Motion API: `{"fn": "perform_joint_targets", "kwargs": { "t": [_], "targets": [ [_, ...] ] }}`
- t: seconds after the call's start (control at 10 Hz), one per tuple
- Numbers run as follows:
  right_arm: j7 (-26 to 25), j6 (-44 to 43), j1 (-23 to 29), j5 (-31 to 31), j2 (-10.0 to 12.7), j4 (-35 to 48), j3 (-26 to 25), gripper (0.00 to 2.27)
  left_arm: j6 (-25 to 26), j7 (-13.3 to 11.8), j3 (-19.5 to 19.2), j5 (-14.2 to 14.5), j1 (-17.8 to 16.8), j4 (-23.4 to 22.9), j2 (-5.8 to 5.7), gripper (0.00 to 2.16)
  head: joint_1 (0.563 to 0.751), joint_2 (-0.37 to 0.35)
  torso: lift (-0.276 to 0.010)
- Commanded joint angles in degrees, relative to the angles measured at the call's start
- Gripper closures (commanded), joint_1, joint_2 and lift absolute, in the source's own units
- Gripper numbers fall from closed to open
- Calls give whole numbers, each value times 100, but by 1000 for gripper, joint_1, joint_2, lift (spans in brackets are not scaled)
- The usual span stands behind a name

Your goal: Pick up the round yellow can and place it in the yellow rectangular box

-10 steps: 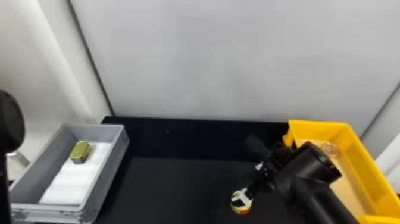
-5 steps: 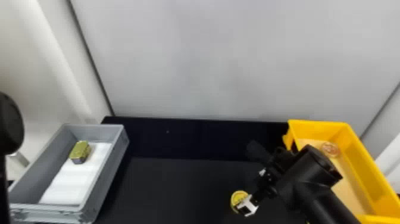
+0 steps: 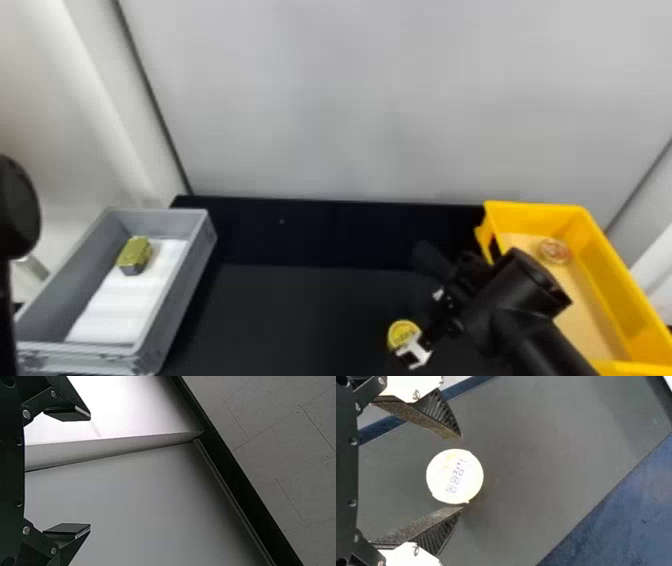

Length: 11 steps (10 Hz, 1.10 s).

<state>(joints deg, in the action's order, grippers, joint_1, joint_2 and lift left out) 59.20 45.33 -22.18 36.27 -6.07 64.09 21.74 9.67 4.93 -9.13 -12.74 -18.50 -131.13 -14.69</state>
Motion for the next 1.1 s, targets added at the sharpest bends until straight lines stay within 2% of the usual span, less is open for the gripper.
{"fn": "perform_joint_targets", "kwargs": {
  "t": [0.0,0.6,0.8,1.0],
  "targets": [
    [-29,-128,-14,-40,18,-143,-2,165,9,0,25,0,-22,0,0,274,663,54,-10],
    [-187,-418,-93,-75,1,-485,-55,252,-17,0,86,0,-84,0,9,277,663,54,-10],
    [-196,-330,-67,-75,-26,-362,-55,724,-17,-18,69,0,-75,-9,0,277,663,54,-10],
    [-143,-312,-5,-49,-35,-266,-37,739,-17,-18,42,0,-40,-9,0,277,663,54,-10]
  ]
}}
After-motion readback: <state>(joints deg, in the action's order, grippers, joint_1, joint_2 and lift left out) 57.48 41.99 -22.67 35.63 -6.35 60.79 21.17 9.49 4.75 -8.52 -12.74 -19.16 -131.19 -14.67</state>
